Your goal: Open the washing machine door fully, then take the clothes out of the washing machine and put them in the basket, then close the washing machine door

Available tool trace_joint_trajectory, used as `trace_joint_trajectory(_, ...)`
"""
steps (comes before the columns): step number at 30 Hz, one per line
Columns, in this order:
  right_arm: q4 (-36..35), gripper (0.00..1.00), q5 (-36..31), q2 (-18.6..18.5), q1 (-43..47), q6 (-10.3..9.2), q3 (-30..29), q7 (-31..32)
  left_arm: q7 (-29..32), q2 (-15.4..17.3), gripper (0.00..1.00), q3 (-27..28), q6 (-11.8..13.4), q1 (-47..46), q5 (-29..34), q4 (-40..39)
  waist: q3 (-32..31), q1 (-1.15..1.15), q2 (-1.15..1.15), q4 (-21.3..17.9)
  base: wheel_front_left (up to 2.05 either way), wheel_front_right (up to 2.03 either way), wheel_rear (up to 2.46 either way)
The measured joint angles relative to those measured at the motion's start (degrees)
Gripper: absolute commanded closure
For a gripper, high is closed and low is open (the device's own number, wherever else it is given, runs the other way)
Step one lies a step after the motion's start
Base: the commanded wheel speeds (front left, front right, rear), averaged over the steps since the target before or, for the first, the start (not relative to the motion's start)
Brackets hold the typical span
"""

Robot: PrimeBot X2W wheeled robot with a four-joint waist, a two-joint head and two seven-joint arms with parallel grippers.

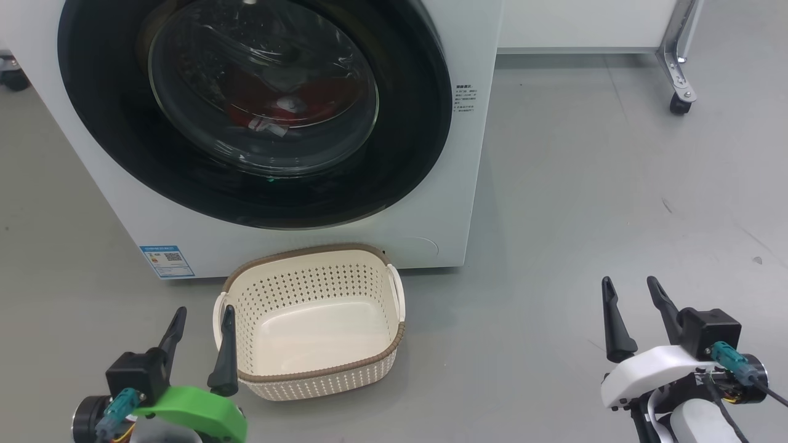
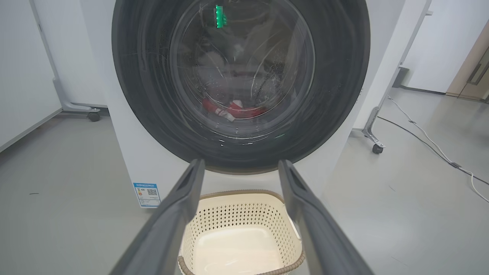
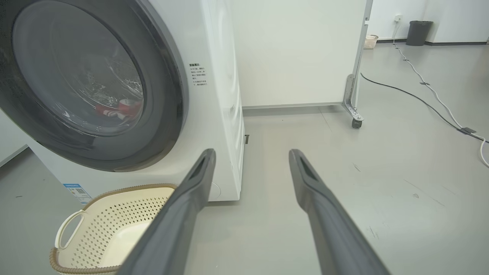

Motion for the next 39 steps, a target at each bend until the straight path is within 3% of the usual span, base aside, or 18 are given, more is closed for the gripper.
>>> trace_joint_trajectory(11, 0.2, 0.00, -6.3, 0.7, 0.0, -1.01, 0.3, -1.6, -1.6, 0.1, 0.00, -1.3, 1.5, -0.9, 6.3, 1.0, 0.0, 0.00, 0.00, 0.1, 0.00, 0.00, 0.00)
trace_joint_trajectory(39, 0.3, 0.00, -7.3, 2.2, 0.1, -0.91, -2.1, -1.6, -1.6, 0.0, 0.00, -0.4, 2.1, -1.4, 6.6, 2.0, 0.7, 0.00, 0.00, 0.3, 0.00, 0.00, 0.00)
